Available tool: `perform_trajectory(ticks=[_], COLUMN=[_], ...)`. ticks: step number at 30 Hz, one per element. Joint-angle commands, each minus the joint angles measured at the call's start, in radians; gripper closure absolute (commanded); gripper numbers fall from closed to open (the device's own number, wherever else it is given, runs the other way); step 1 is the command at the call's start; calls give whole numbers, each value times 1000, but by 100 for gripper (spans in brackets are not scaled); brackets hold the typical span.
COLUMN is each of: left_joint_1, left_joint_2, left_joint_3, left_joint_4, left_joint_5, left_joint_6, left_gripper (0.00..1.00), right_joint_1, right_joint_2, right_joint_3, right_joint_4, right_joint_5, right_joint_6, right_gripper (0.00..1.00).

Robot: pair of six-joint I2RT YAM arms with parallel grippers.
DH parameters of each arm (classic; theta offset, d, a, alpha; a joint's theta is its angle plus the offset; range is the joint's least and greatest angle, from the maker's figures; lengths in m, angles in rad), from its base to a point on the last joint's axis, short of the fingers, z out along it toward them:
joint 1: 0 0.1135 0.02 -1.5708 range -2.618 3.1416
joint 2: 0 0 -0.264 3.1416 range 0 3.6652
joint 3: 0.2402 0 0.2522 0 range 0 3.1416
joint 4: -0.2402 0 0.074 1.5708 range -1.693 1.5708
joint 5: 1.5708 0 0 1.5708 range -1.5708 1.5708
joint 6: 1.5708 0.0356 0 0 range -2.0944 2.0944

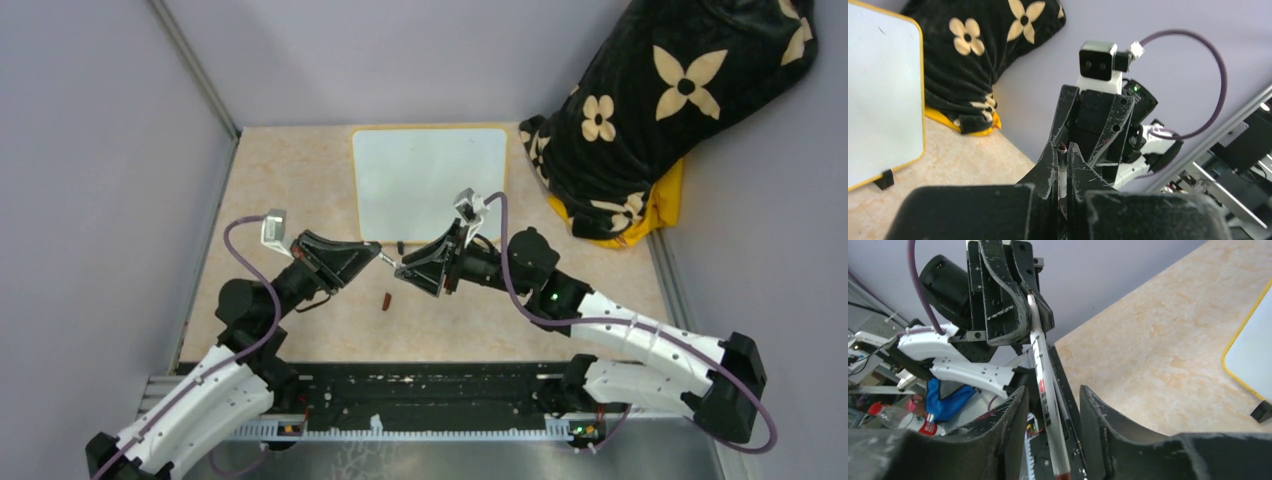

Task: Write a sentence on the whiteboard

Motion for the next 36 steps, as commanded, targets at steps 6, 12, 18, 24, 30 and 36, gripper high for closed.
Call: perform_trajectory(ticks=[6,12,18,24,30,36], left_joint_1=[-1,-1,-1,-1,-1,-1], left_joint_2=[-58,-19,-5,-4,17,29], left_joint_3=[49,90,134,155,147,158], left_joint_4=[54,108,130,131,142,157], left_joint_5=[-268,-329,-388,-412,-419,-429], left_joint_6=[-92,-171,-197,-213,-256,-262], left_gripper=[100,100,100,100,100,100], right_joint_1=[8,8,8,8,8,10], right_joint_2=[-98,-29,52,60,93,130], right_joint_3=[33,-34,109,169,250,332], right_joint_4=[179,539,402,314,238,90], right_joint_5=[196,234,206,234,185,188], right_joint_6=[116,309,343,311,268,265], right_gripper=[37,38,31,6,5,1])
